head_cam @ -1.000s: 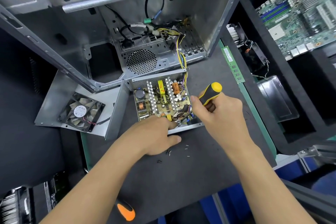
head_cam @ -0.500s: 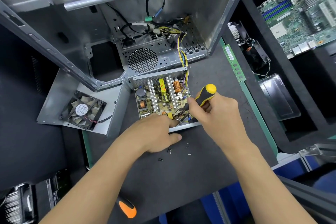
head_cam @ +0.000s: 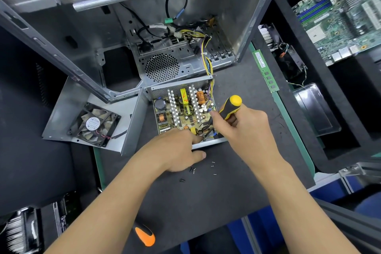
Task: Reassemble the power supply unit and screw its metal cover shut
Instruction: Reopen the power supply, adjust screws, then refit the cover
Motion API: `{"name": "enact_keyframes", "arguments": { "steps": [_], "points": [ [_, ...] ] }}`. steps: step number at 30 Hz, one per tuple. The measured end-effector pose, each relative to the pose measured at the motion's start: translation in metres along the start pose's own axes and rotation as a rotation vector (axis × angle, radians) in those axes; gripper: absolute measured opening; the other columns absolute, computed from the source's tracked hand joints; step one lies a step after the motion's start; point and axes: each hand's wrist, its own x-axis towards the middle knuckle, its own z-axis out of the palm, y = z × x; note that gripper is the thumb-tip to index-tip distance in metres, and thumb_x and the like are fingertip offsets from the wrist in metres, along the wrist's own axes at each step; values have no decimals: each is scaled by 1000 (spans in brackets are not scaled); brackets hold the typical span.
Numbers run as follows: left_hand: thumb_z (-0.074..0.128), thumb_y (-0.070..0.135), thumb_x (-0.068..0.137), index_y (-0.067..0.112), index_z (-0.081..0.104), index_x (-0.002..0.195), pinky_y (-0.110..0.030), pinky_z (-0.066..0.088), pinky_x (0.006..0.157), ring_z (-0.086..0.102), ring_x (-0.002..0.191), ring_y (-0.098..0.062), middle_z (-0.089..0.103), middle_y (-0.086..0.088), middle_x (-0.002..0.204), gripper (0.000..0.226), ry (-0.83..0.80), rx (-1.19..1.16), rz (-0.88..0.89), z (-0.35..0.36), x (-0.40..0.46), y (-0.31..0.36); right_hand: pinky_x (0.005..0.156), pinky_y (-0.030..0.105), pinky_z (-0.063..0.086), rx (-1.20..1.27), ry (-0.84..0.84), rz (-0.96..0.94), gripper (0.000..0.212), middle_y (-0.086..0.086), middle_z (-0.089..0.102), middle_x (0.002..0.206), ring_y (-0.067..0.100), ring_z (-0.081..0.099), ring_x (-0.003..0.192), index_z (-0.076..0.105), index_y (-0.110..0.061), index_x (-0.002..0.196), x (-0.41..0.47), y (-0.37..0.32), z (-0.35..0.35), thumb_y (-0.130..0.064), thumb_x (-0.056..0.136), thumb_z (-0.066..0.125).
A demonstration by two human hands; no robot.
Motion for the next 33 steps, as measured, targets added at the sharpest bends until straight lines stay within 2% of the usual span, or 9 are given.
{"name": "enact_keyframes", "arguments": {
  "steps": [4,9,13,15,18,21,24,29,33],
  "points": [
    [53,58,93,40,53,138,-38,52,90,56,105,-24,61,-3,119,48,4,5,5,0,1,0,46,33,45,5,3,24,34,0,51,50,23,46,46,56,-7,69,0,-1,1,-33,86,70],
    [53,58,93,40,53,138,-34,50,82,49,90,-20,51,4,96,49,10,3,12,1,3,-1,48,33,47,38,-10,47,33,-3,53,51,19,49,47,58,-9,72,-1,-3,-1,-33,83,78],
    [52,57,93,43,53,137,-33,45,74,48,87,-22,41,12,78,46,21,3,23,2,4,0,54,9,35,95,2,60,32,-15,41,59,3,45,54,58,-15,70,-1,-8,-2,-35,79,82],
    [51,57,93,44,52,136,-33,45,75,47,88,-22,43,9,80,45,20,7,20,2,4,-1,56,12,39,129,-12,93,31,-12,48,64,3,50,57,60,-16,71,-1,-9,-1,-35,79,82],
    [50,57,94,43,51,138,-36,50,82,46,91,-21,48,1,94,47,9,24,27,1,4,-1,62,29,50,128,-93,186,29,-8,63,69,9,61,64,59,-18,77,-4,-13,-2,-38,82,78],
    [50,56,94,45,50,138,-37,51,85,45,90,-21,48,1,92,46,10,32,34,1,4,-1,65,37,53,98,-141,222,32,-7,67,71,11,64,65,54,-18,79,-7,-15,-4,-41,82,76],
    [50,56,94,44,51,137,-38,52,85,47,89,-22,49,0,93,44,12,34,38,1,4,-1,63,41,54,83,-151,201,35,-7,65,70,17,64,65,46,-20,83,-7,-19,-8,-39,82,76],
    [52,56,93,44,54,134,-34,47,79,50,94,-23,46,2,88,42,20,19,34,2,6,-1,64,45,56,137,-144,153,59,-5,63,75,22,65,67,34,-40,120,-7,-24,-14,-23,83,78],
    [53,56,92,45,52,137,-31,43,74,46,87,-24,42,3,83,47,28,6,11,2,6,0,65,42,54,8,-172,57,43,-12,55,83,18,60,71,39,-35,116,-7,-29,-20,-23,89,72]
  ]
}}
